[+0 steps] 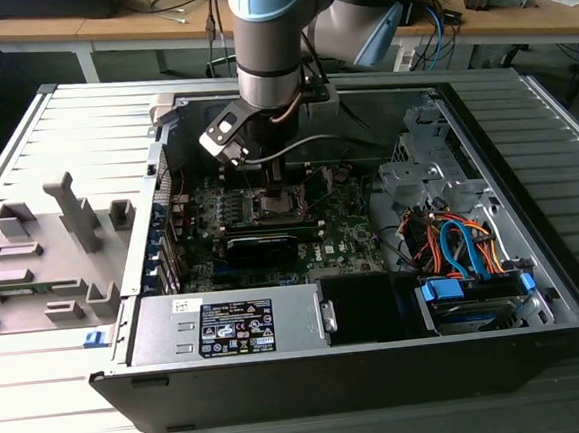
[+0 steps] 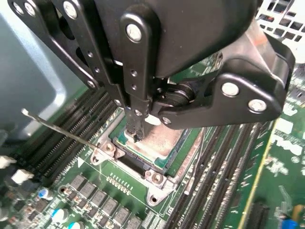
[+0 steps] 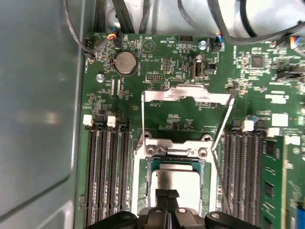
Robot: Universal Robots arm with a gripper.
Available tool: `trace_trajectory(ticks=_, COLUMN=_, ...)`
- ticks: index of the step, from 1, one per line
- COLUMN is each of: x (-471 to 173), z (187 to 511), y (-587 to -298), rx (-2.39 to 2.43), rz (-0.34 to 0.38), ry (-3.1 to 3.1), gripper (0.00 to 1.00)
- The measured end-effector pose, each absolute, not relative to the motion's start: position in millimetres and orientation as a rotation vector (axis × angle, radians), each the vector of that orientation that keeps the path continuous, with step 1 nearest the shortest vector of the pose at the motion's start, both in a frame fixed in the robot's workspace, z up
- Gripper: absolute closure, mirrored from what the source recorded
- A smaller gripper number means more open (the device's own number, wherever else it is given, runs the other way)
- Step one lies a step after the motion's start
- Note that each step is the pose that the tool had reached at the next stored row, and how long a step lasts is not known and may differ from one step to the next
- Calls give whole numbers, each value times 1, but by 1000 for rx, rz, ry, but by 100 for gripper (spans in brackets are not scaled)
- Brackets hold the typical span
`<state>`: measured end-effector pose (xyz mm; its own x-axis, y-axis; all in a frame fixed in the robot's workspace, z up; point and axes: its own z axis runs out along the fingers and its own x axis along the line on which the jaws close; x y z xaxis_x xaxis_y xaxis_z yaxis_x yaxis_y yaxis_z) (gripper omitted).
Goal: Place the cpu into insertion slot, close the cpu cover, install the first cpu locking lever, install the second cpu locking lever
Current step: 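Place the cpu into insertion slot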
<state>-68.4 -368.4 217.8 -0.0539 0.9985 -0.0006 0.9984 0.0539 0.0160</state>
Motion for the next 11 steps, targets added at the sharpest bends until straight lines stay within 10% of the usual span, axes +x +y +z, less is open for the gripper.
trace_trajectory(ticks=11, x=-59, z=229, y=-369, rx=2161, rz=-3, ry=2280, gripper=89)
